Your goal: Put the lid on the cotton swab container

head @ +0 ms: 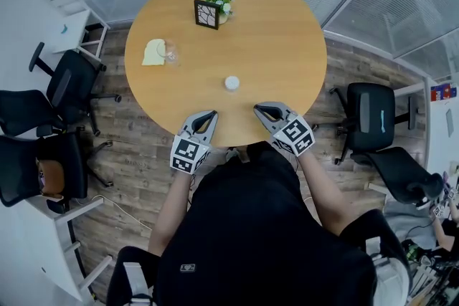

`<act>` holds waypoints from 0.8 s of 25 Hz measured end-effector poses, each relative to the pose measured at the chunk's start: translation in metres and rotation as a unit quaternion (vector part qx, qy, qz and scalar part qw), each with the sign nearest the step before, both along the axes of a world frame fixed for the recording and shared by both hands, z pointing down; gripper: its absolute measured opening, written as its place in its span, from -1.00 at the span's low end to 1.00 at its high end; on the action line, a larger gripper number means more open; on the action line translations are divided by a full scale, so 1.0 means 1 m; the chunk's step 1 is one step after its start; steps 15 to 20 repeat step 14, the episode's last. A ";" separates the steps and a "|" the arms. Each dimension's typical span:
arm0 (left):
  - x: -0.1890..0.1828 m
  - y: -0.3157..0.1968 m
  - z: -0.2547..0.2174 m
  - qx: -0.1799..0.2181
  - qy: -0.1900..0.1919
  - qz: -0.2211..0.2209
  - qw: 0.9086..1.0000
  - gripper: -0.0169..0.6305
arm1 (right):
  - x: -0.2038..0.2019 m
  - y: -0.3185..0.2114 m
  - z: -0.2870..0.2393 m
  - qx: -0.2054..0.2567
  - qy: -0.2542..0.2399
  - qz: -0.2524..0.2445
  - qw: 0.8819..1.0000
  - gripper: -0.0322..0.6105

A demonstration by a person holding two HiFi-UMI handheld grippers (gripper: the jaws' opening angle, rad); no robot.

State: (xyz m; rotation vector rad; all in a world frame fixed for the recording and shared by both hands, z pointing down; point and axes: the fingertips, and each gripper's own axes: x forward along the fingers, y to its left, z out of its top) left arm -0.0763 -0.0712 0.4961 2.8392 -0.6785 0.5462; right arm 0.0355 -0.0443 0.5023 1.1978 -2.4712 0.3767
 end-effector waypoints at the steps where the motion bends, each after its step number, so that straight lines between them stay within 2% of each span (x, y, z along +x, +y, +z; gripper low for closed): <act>1: 0.000 0.000 0.000 0.001 0.000 0.000 1.000 -0.93 | 0.000 0.000 0.000 0.001 -0.001 0.000 1.000 -0.89; 20: -0.001 -0.001 0.002 -0.003 0.000 -0.006 1.000 -0.93 | 0.004 -0.002 0.002 0.004 0.004 0.008 1.000 -0.89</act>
